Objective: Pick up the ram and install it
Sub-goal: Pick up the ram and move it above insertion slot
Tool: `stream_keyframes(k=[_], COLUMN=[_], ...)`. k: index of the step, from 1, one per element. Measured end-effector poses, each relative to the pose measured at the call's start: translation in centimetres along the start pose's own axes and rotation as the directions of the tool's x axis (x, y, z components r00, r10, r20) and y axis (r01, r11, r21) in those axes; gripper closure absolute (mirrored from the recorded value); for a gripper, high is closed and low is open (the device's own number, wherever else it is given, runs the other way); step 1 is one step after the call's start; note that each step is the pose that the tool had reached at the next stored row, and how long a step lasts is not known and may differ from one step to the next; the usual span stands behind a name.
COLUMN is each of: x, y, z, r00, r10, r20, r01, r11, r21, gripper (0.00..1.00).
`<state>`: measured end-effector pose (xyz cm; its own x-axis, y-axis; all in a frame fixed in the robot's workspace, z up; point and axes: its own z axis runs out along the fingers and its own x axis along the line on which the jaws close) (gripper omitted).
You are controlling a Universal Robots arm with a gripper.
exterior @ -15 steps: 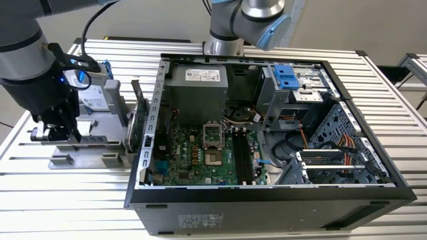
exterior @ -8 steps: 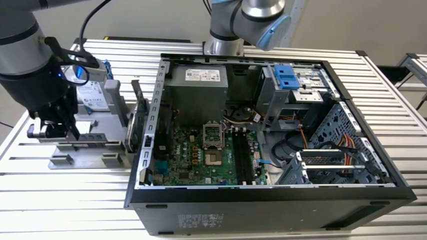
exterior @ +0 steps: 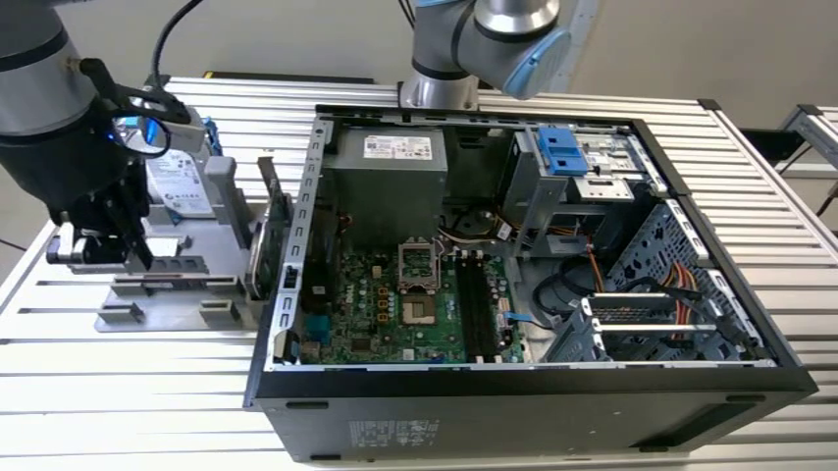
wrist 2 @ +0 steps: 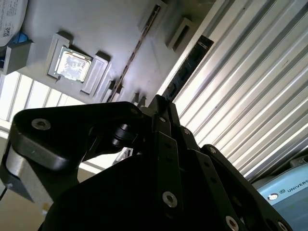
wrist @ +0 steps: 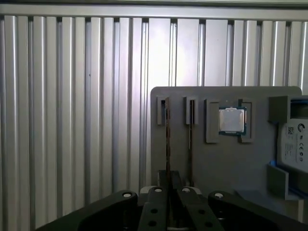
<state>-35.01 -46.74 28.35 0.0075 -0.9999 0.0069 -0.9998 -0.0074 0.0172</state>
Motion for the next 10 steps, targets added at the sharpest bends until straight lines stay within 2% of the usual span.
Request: stream_keyframes(k=[10], x=[0.01], y=[0.02], z=[-1.3], r00=[1.0], r10=[0.0], r20=[0.0], r01=[0.0], r11=[1.0], r21=[0.0], gripper=[1.0])
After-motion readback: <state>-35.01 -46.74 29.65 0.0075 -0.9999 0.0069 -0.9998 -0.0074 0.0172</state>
